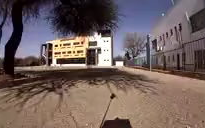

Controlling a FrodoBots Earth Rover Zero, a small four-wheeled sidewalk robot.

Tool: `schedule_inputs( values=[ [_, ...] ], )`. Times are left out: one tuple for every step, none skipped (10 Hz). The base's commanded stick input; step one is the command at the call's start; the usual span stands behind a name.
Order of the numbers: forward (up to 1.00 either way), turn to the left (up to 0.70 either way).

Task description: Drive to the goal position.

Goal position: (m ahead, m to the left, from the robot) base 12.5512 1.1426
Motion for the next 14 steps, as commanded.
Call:
schedule_inputs(
  values=[
    [1.0, 0.0],
    [1.0, 0.0],
    [1.0, 0.0],
    [1.0, 0.0],
    [1.0, 0.0],
    [1.0, 0.0],
    [1.0, 0.0],
    [1.0, 0.0],
    [1.0, 0.0],
    [1.0, 0.0],
    [1.0, 0.0],
    [1.0, 0.0],
    [1.0, 0.0],
    [1.0, 0.0]
  ],
)
